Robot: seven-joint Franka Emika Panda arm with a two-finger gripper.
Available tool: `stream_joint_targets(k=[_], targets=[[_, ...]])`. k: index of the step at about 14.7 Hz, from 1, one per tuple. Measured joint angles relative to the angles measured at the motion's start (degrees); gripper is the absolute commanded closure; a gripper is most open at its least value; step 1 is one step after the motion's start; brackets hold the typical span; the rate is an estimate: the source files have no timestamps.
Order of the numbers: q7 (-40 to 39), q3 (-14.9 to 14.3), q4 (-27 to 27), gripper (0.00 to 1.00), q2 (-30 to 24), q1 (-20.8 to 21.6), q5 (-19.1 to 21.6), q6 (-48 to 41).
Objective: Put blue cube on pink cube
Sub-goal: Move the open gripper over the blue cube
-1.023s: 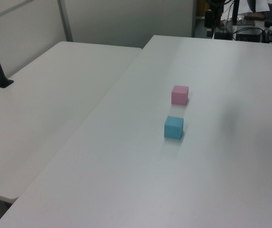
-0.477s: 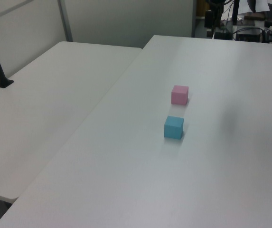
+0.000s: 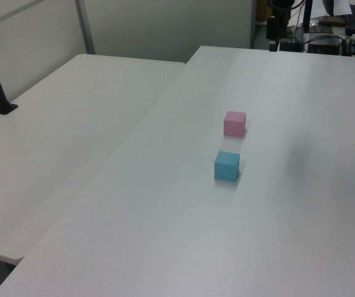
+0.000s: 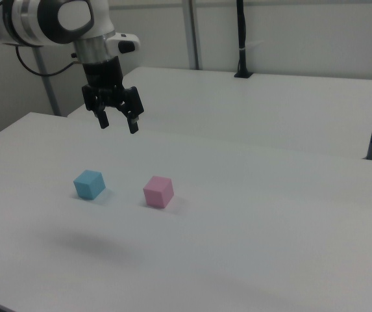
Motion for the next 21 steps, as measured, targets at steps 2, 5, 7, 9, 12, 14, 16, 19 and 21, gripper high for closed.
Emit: stream_joint_targets(k=[2,5,7,9,12,14,16,19,21], targets=[[0.0,0.5,-0.3,0.00,0.3,0.1,0.0,0.0],[0.0,1.2,-1.0,0.00,0.5,0.2,0.0,0.0],[0.0,2.7,-1.4,0.00,0.5,0.6,0.2,0.0],[0.1,3.5,-1.5,0.00,0.6,2.4,1.1,0.0],[4.2,7.3,-1.5,0.00,1.2,3.4,2.8,1.7],[11.3,9.8,-1.5,0.00,1.9,5.0,2.8,6.4],[15.0,12.2,-1.5,0.00,3.1,5.7,2.8,9.5],[17.2,14.7,-0.9,0.00,5.2,6.0,2.8,11.8],[17.8,15.5,-0.3,0.00,7.0,6.1,2.8,12.0]])
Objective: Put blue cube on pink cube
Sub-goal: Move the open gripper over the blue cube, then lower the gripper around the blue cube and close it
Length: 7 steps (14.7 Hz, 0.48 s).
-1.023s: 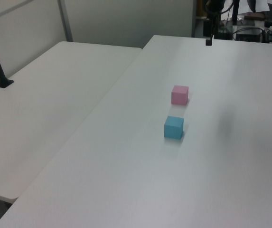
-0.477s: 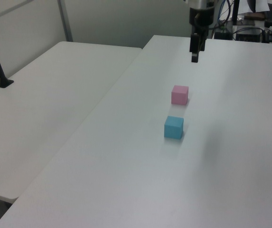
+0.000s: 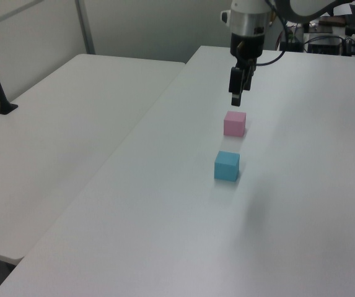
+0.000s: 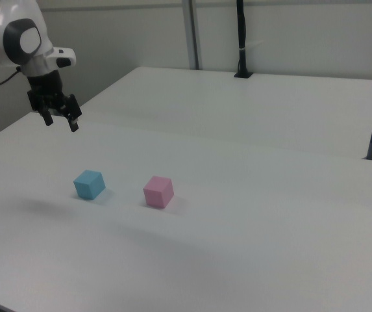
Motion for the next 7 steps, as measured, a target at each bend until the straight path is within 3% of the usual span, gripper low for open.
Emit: stream_joint_targets(k=[3,7], targets=[[0.0,0.2,1.7,0.00,4.7,0.5,-0.4,1.9],[0.0,0.2,3.2,0.00,13.6,1.0,-3.8,4.8]])
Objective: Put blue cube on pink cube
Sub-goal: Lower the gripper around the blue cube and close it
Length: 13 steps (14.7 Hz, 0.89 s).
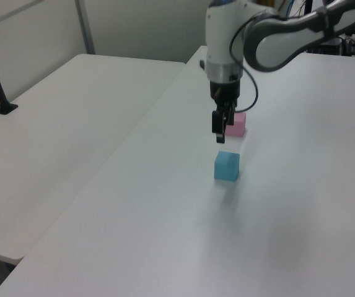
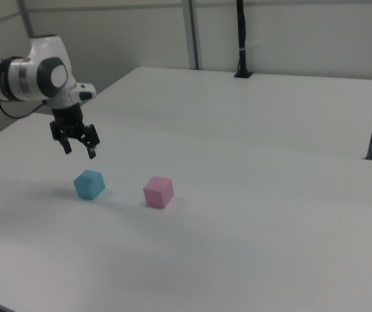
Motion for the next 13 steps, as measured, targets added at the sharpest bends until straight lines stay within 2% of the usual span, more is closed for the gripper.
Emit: stream_joint_targets(k=[9,10,11,12,13], targets=[[-0.6,-1.4,0.0,0.00,7.0,1.7,-2.4,2.1],[-0.7,-1.4,-0.2,0.14,7.5,1.9,-3.0,2.4],[-0.7,-1.4,-0.8,0.33,7.8,2.1,-3.3,3.2],[-0.7,-1.4,-1.3,0.60,7.9,2.2,-3.6,3.7],[-0.7,-1.5,-1.7,0.68,8.0,2.2,-4.0,4.0]])
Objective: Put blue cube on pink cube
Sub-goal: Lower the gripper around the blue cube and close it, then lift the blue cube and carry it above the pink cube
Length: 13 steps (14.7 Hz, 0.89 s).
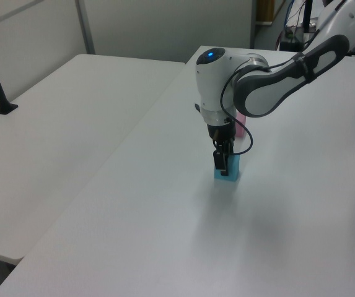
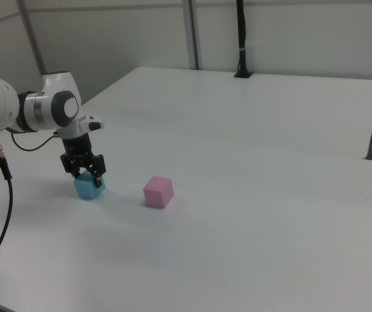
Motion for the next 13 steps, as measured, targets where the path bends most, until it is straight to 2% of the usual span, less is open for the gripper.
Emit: stream_joint_targets(k=[1,6,9,11,13], targets=[[0.0,-0.1,0.0,0.72,0.0,0.0,-0.1,0.0],[-0.1,-0.5,0.4,0.72,-1.5,0.6,-0.8,0.0],[-0.8,-1.2,0.9,0.72,-6.6,0.4,-0.7,-2.3],[-2.6,-1.3,0.9,0.72,-12.5,-0.2,1.5,-6.9],[-4.2,-1.8,0.9,0.72,-15.9,-0.3,2.8,-11.0]])
